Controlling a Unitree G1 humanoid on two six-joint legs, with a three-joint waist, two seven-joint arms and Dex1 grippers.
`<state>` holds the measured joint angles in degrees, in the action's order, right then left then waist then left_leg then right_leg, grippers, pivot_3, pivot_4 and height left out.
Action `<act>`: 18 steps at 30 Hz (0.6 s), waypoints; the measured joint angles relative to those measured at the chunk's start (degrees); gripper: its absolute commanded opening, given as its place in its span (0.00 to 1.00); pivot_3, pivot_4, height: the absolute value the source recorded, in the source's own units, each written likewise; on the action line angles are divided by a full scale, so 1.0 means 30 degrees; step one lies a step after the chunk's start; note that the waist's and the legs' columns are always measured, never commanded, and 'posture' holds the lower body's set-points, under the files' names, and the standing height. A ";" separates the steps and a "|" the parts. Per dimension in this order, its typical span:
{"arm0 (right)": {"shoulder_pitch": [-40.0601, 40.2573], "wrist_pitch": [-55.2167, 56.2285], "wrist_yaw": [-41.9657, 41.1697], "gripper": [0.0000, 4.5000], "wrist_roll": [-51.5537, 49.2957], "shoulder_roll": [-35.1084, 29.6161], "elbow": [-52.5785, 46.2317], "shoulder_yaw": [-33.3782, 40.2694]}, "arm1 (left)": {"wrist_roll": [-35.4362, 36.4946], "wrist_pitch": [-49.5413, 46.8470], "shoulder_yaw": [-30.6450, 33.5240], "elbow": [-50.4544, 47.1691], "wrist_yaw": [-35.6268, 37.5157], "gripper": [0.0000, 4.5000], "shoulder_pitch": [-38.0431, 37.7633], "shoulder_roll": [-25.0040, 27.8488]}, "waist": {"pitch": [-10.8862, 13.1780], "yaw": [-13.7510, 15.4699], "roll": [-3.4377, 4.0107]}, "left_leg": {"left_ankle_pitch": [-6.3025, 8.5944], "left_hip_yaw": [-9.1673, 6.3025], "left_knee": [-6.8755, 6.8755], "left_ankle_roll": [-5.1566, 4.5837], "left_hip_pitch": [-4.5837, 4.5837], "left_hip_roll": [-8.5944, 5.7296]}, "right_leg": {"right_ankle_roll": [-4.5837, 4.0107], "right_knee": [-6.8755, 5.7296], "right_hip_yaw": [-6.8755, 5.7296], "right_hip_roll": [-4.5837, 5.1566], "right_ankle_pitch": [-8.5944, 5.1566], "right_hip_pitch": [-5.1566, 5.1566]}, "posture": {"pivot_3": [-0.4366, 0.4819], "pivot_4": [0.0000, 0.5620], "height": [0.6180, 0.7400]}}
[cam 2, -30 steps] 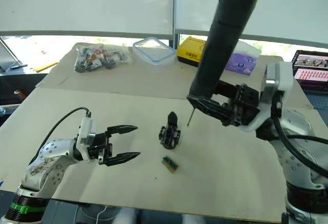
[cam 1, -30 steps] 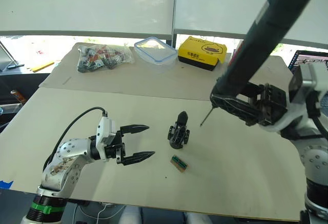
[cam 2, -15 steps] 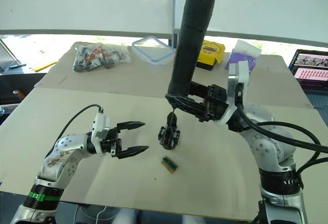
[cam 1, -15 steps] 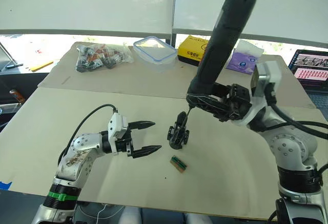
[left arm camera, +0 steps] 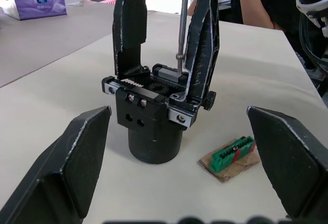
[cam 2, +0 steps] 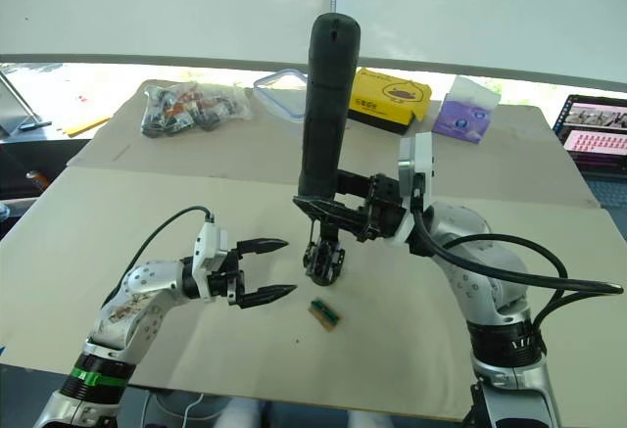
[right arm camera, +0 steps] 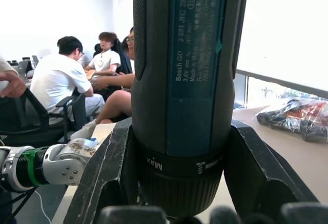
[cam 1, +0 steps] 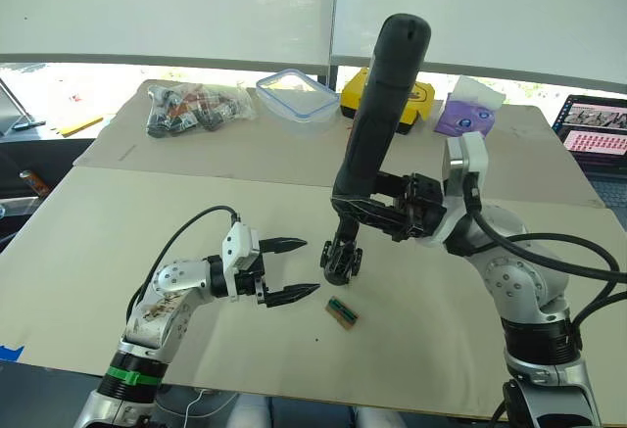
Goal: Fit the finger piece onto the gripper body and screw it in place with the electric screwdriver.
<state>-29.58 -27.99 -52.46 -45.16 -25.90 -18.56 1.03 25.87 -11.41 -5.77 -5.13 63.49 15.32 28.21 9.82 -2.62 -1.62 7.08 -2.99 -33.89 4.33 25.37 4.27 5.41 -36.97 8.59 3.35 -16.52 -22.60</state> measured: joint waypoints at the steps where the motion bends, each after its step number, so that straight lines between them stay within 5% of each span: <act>1: 0.0103 0.0030 -0.0001 0.42 0.0092 0.0041 0.0007 -0.0003 | -0.0003 -0.0033 -0.0032 -0.0007 -0.0055 1.00 0.0009 -0.0033 | 0.0000 0.0004 0.0000 | 0.0000 0.0001 0.0000 0.0000 0.0000 0.0000 | 0.0000 0.0000 0.0000 0.0000 0.0000 0.0000 | 0.48 0.27 1.00; 18: 0.0542 0.0482 -0.0267 0.42 0.1249 0.0241 0.0280 -0.0117 | -0.0425 0.0290 -0.0498 -0.0057 0.0075 1.00 -0.0298 -0.0101 | 0.0000 0.0001 0.0000 | 0.0000 0.0000 0.0000 0.0000 0.0000 0.0000 | 0.0000 0.0000 0.0000 0.0000 0.0000 -0.0001 | 0.48 0.27 1.00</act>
<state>-27.95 -26.54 -53.26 -41.42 -25.18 -17.72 0.68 24.60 -10.55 -7.26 -5.30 63.71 14.43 27.90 9.82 -2.62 -1.62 7.08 -2.99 -33.89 4.33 25.37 4.27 5.41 -36.97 8.59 3.35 -16.52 -22.61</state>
